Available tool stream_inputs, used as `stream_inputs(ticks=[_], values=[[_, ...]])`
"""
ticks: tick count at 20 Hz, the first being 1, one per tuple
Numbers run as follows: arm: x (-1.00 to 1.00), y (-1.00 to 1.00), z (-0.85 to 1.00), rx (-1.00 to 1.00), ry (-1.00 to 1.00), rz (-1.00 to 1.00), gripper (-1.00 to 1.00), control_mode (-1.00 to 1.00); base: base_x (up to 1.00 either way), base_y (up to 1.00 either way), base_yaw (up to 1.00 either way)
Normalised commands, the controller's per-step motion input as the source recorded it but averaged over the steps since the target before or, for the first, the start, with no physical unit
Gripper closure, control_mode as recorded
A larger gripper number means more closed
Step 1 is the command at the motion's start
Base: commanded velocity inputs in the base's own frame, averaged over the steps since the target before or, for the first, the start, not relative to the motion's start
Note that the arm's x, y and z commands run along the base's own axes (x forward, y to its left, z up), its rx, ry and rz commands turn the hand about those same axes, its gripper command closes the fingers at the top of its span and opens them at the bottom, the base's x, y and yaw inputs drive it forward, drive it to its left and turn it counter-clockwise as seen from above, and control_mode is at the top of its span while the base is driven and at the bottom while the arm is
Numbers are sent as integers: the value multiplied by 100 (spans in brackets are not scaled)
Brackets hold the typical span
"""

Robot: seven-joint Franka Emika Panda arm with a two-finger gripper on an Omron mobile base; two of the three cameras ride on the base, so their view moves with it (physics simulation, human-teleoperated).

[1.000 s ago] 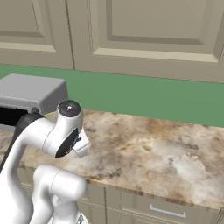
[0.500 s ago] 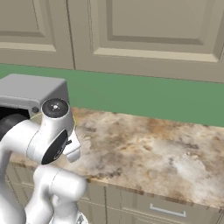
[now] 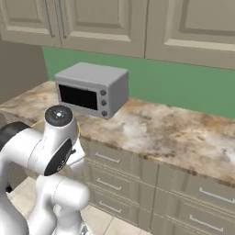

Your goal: Place the bowl with the garlic and sweet potato on the top shelf of the fridge. Place the bowl with the chicken drumsticks on the second highest shelf of the fridge.

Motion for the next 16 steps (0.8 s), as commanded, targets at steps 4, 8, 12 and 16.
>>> stream_inputs(ticks=[4, 8, 12, 16], values=[[0, 0, 0, 0, 0, 0, 100, 100, -84, 100, 51], [0, 0, 0, 0, 0, 0, 100, 100, -72, 100, 49], [0, 0, 0, 0, 0, 0, 100, 100, -22, 100, 38], [0, 0, 0, 0, 0, 0, 100, 100, 20, 100, 22]])
